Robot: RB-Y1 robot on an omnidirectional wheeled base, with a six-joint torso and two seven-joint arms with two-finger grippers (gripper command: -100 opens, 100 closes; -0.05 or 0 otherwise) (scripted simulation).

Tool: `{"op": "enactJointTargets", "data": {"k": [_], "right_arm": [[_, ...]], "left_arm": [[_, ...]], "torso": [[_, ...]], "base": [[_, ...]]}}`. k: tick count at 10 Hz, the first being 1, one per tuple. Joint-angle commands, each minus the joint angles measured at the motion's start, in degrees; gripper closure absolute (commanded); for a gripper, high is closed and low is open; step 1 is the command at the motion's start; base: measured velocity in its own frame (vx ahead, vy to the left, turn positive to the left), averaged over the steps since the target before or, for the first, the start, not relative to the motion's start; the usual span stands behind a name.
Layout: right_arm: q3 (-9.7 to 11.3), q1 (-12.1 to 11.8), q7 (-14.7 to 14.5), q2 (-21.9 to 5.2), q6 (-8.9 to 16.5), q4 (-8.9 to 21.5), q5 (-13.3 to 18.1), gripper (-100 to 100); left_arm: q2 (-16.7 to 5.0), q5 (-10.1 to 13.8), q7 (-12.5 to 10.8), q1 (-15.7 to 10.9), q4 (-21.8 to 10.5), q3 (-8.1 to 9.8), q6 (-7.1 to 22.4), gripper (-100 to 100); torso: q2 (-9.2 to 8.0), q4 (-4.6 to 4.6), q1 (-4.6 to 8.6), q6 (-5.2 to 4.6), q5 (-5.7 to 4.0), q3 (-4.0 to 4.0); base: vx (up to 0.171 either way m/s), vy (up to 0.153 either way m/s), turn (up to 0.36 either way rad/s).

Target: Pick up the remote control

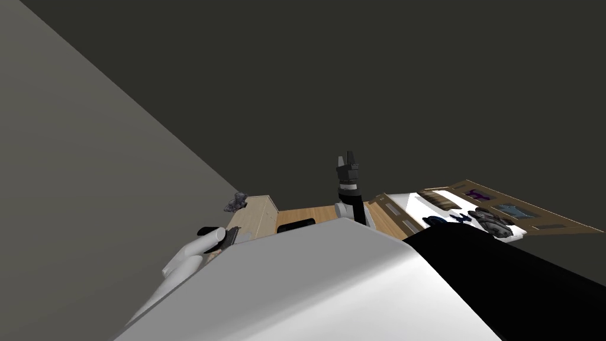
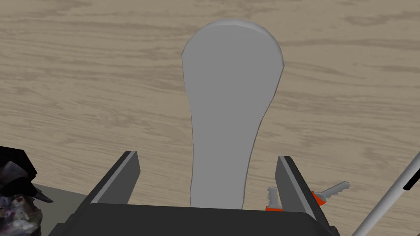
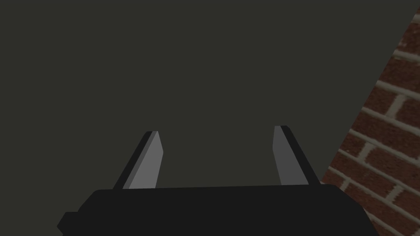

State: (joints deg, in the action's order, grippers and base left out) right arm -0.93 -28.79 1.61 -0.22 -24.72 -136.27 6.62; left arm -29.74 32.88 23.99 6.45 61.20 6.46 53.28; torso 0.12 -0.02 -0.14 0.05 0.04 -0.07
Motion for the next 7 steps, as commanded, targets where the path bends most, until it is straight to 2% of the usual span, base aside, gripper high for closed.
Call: {"op": "enactJointTargets", "data": {"k": [1, 4, 7], "right_arm": [[0.00, 0.00, 0.00, 0.00, 0.00, 0.00, 0.00, 0], [0.00, 0.00, 0.00, 0.00, 0.00, 0.00, 0.00, 0], [0.00, 0.00, 0.00, 0.00, 0.00, 0.00, 0.00, 0]], "left_arm": [[-0.50, 1.23, 1.22, -0.38, -1.86, 0.56, 1.61, -100], [-0.96, 3.09, 2.96, -1.11, -5.37, 1.36, 4.72, -100], [-1.17, 4.18, 3.96, -1.49, -7.44, 1.72, 6.37, -100]], "torso": [[0.00, 0.00, 0.00, 0.00, 0.00, 0.00], [0.05, -0.01, -0.03, 0.00, 0.00, -0.03], [0.12, -0.02, 0.05, -0.01, -0.01, -0.07]], "base": [[0.033, 0.037, -0.041], [0.038, 0.049, -0.058], [0.049, 0.033, -0.037]]}}
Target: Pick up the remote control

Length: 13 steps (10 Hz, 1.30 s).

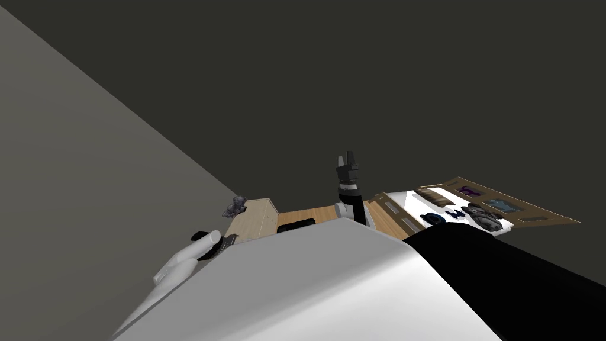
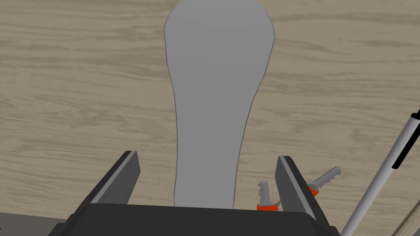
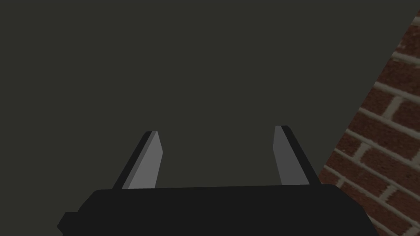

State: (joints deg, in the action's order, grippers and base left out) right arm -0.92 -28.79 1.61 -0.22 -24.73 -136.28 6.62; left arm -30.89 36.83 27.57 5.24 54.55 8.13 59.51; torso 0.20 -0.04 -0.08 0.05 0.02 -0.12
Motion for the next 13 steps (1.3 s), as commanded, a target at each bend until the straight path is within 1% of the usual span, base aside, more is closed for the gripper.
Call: {"op": "enactJointTargets", "data": {"k": [1, 2, 3, 5, 6, 7, 8, 12, 13], "right_arm": [[0.00, 0.00, 0.00, 0.00, 0.00, 0.00, 0.00, 0], [0.00, 0.00, 0.00, 0.00, 0.00, 0.00, 0.00, 0], [0.00, 0.00, 0.00, 0.00, 0.00, 0.00, 0.00, 0], [0.00, 0.01, 0.00, 0.00, 0.00, 0.00, 0.00, 0], [0.00, 0.00, 0.00, 0.00, 0.00, 0.00, 0.00, 0], [0.00, 0.01, 0.00, 0.00, 0.00, 0.00, 0.00, 0], [0.00, 0.00, 0.00, 0.00, 0.00, 0.00, 0.00, 0], [0.00, 0.00, 0.00, 0.00, 0.00, 0.00, 0.00, 0], [0.00, 0.00, 0.00, 0.00, 0.00, 0.00, 0.00, 0]], "left_arm": [[0.00, 0.00, 0.00, 0.00, 0.00, 0.00, 0.00, -100], [-0.02, 0.06, 0.13, -0.02, -0.11, 0.02, 0.07, 0], [1.33, -0.85, -0.32, -0.31, -1.54, -0.47, -1.76, -100], [2.35, -1.53, -0.65, -0.52, -2.62, -0.84, -3.13, -100], [3.36, -2.21, -0.98, -0.73, -3.70, -1.21, -4.50, -100], [2.74, -1.66, -0.47, -0.82, -3.67, -0.96, -3.82, -100], [2.83, -1.71, -0.46, -0.88, -3.87, -0.99, -4.15, 100], [2.82, -1.72, -0.44, -0.80, -3.89, -1.01, -4.06, 100], [2.82, -1.72, -0.45, -0.80, -3.90, -1.01, -4.06, 0]], "torso": [[0.00, 0.00, 0.00, 0.00, 0.00, 0.00], [-0.08, 0.01, 0.06, 0.00, -0.01, 0.04], [-0.13, 0.03, 0.10, 0.00, -0.02, 0.07], [-0.17, 0.04, -0.07, 0.00, 0.02, 0.10], [-0.18, 0.04, -0.08, 0.01, 0.02, 0.10], [-0.18, 0.04, -0.07, -0.01, 0.03, 0.10], [-0.19, 0.04, 0.07, 0.00, -0.01, 0.11], [-0.12, 0.06, 0.08, -0.04, 0.00, 0.08], [-0.11, 0.06, 0.08, -0.04, 0.00, 0.08]], "base": [[0.016, 0.014, -0.006], [0.000, 0.000, 0.000], [-0.002, 0.038, -0.027], [-0.002, 0.057, -0.025], [-0.004, 0.053, -0.031], [-0.009, 0.005, -0.029], [0.000, 0.000, 0.000], [0.000, 0.000, 0.000], [0.000, 0.000, 0.000]]}}
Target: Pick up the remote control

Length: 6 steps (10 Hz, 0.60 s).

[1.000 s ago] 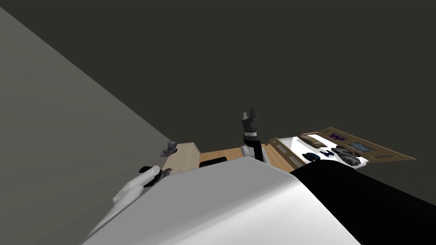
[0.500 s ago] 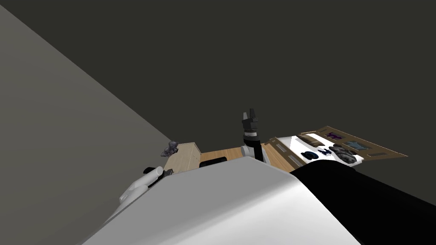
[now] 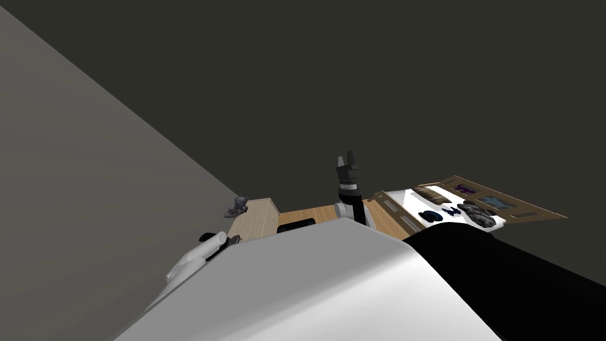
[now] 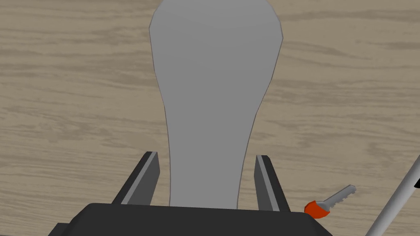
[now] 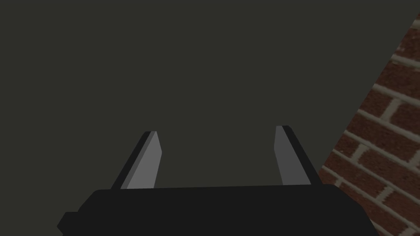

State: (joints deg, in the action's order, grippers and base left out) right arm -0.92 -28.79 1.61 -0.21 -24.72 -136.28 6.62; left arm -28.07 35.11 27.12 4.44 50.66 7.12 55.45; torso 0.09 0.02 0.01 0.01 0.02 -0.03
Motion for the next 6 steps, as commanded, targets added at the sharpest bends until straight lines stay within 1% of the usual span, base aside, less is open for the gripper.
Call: {"op": "enactJointTargets", "data": {"k": [1, 4, 5, 6], "right_arm": [[0.00, 0.00, 0.00, 0.00, 0.00, 0.00, 0.00, 0], [0.00, 0.00, 0.00, 0.00, 0.00, 0.00, 0.00, 0], [0.00, 0.00, 0.00, 0.01, 0.00, 0.00, 0.00, 0], [0.00, 0.00, 0.00, 0.00, 0.00, 0.00, 0.00, 0]], "left_arm": [[-0.81, 0.41, -0.09, 0.35, 1.64, 0.29, 1.38, 100], [-2.84, 1.77, 0.57, 0.78, 3.80, 1.03, 4.12, 100], [-2.31, 1.39, 0.38, 0.51, 3.06, 0.83, 3.25, 100], [-2.35, 1.42, 0.37, 0.55, 3.19, 0.84, 3.43, 0]], "torso": [[0.00, 0.00, 0.00, 0.00, 0.00, 0.00], [0.00, 0.02, 0.22, 0.00, -0.07, 0.01], [0.01, 0.01, 0.26, -0.01, -0.07, 0.00], [0.01, 0.01, 0.16, -0.01, -0.05, 0.00]], "base": [[0.009, -0.021, 0.048], [0.005, -0.051, 0.029], [0.004, -0.026, 0.007], [0.000, -0.006, -0.001]]}}
